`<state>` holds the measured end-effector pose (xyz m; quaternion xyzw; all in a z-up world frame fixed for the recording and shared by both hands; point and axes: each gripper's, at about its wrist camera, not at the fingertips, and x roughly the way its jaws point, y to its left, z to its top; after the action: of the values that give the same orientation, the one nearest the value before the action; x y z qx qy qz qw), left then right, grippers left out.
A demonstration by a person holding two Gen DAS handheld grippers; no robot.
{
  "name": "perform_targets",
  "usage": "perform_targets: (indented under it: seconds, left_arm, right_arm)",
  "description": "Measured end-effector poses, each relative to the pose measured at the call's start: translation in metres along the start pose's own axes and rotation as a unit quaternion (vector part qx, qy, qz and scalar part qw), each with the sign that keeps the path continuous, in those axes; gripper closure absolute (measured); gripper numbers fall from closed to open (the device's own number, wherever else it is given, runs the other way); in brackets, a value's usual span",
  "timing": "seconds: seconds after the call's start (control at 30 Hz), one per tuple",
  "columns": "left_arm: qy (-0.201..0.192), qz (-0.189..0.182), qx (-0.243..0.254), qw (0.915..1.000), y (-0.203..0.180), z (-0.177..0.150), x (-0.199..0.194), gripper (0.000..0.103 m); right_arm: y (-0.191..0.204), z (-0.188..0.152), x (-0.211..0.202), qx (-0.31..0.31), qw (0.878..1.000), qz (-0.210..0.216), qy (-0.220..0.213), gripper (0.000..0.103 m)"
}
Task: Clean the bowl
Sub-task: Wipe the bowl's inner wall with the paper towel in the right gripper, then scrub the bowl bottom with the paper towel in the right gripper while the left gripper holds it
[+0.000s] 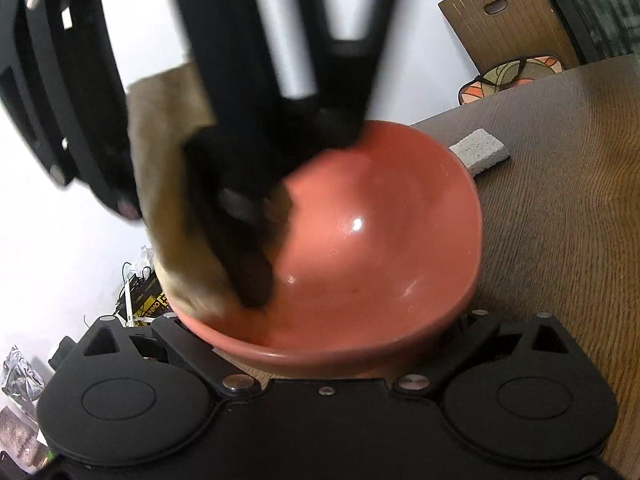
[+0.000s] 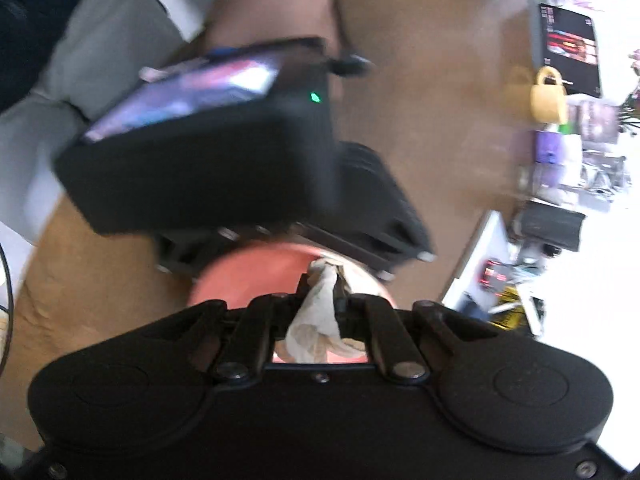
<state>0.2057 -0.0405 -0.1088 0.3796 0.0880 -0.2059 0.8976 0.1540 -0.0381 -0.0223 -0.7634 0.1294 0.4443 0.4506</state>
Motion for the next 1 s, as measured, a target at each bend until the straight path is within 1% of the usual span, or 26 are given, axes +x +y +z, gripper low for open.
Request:
perform_targets:
  seconds: [0.1,0.17,0.23,0.27,0.3,0.4,0.47,0.53,0.6,0.67,0.77,0.87,0.9,1.0]
  left_arm:
    - [0.0,0.0,0.0,1.0,0.0,0.0,0.0,0.006]
    - [0.0,0.0,0.0,1.0,0.0,0.0,-0.001,0.006]
    - [0.001,0.0,-0.001,1.0,0.0,0.0,-0.001,0.006]
    - [0.001,0.0,-0.001,1.0,-0.002,0.0,-0.003,0.005]
    - [0.0,0.0,0.0,1.0,-0.003,0.0,-0.005,0.005]
    - [0.0,0.0,-0.001,1.0,0.012,-0.001,0.0,0.005]
    - [0.0,-0.001,-0.001,1.0,0.026,-0.006,-0.002,0.005]
    - [0.001,0.0,0.0,1.0,0.025,-0.005,-0.002,0.005]
    - [0.001,-0.001,-0.001,1.0,0.024,-0.005,-0.002,0.005]
    - [0.001,0.001,0.0,1.0,0.024,-0.006,-0.003,0.005]
    - [0.001,0.001,0.0,1.0,0.023,-0.006,-0.005,0.005]
    - [0.001,0.001,0.0,1.0,0.022,-0.006,-0.006,0.005]
    - [0.001,0.001,0.0,1.0,0.022,-0.006,-0.007,0.005]
    - [0.001,0.001,0.0,1.0,0.021,-0.006,-0.009,0.005]
  right_arm:
    - [-0.004,-0.007,0.003,0.002,1.0,-0.011,0.027,0.096]
    - [-0.001,-0.013,0.002,0.003,0.999,-0.01,0.046,0.096]
    - [-0.01,-0.022,0.021,0.005,0.998,-0.004,0.068,0.096]
    - [-0.01,-0.026,0.02,0.005,0.997,0.001,0.078,0.096]
    - [-0.001,-0.029,0.009,0.007,0.996,0.008,0.086,0.096]
    - [0.013,-0.045,0.0,0.022,0.994,0.04,0.098,0.096]
    - [0.013,-0.044,0.001,0.033,0.993,0.063,0.095,0.096]
    - [0.018,-0.036,-0.003,0.043,0.992,0.084,0.079,0.096]
    - [0.02,-0.027,-0.009,0.054,0.992,0.103,0.052,0.096]
    - [0.022,-0.014,-0.014,0.053,0.992,0.111,0.021,0.096]
    - [0.023,0.001,-0.013,0.033,0.995,0.092,-0.008,0.096]
    - [0.016,0.006,-0.01,0.025,0.997,0.067,-0.02,0.096]
    - [0.013,0.007,-0.008,0.021,0.998,0.056,-0.021,0.096]
    - [0.003,0.003,-0.002,0.012,0.999,0.031,-0.004,0.096]
